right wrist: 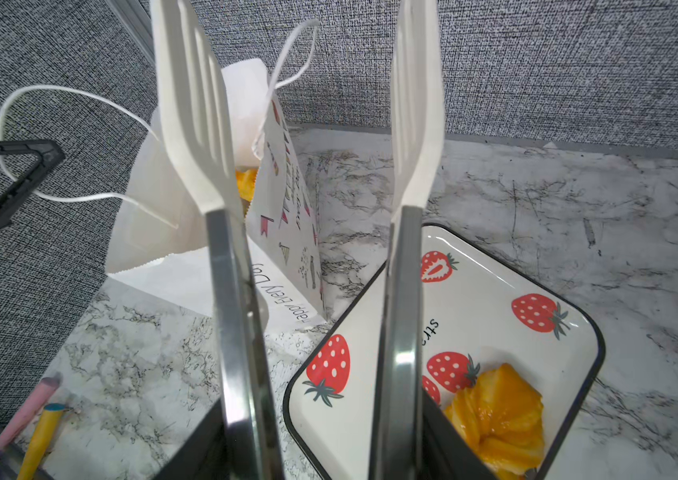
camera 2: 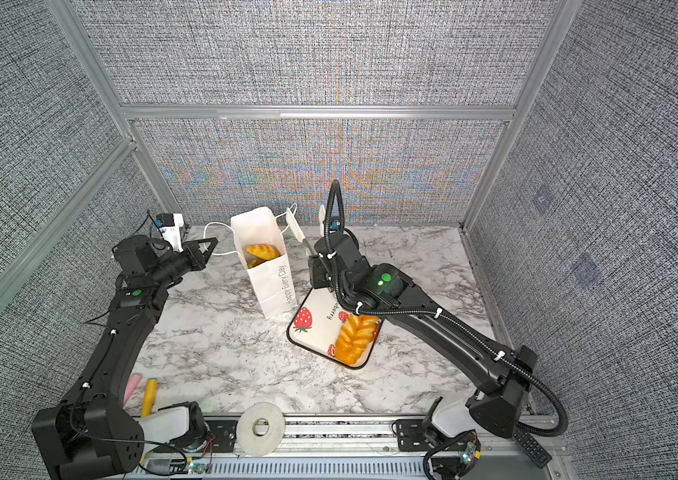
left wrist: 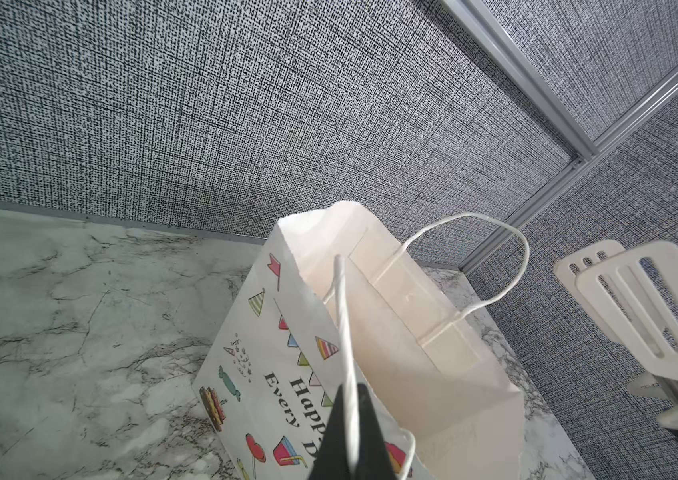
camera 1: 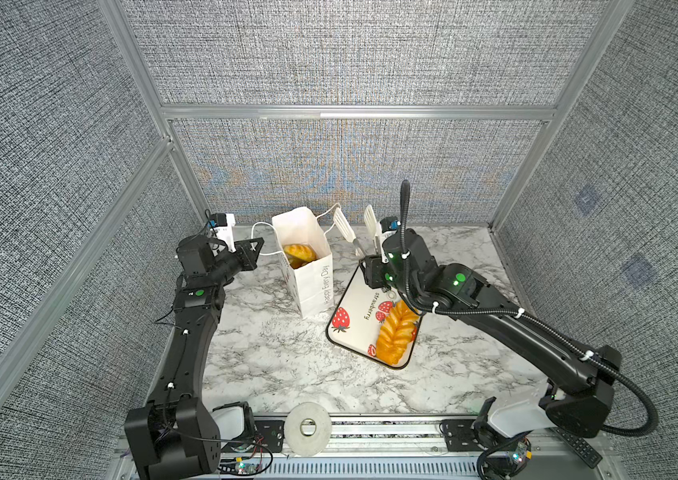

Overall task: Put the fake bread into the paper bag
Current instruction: 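Raise the open tongs out of the bag toward the tray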

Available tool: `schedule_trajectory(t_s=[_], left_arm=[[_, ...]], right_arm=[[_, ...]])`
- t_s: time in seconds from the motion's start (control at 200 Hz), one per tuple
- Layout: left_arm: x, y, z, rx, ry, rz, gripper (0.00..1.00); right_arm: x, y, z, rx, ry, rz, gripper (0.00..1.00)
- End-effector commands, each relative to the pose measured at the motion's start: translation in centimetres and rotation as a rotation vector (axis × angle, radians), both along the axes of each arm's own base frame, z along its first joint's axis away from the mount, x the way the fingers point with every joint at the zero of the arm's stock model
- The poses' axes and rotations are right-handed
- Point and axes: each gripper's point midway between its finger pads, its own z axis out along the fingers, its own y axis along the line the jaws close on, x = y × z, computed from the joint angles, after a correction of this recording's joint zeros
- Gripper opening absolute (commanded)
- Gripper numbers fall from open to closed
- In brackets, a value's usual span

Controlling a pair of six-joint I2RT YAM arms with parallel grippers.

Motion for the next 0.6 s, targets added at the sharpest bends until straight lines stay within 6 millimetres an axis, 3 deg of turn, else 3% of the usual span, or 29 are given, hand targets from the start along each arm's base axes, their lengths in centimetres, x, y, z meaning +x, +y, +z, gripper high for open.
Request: schedule_trajectory(t_s=[0.0, 0.595], left_arm=[[0.0, -0.1, 0.4, -0.002, -0.023, -0.011, 0.00], [0.1, -0.2, 0.3, -0.009, -0.018, -0.016, 0.00]], right_arm=[[0.1, -1.1, -0.3, 0.030, 0.001, -0.055, 0.54], [-2.2, -6.5, -9.1, -0.028, 0.176, -0.183, 0.54]])
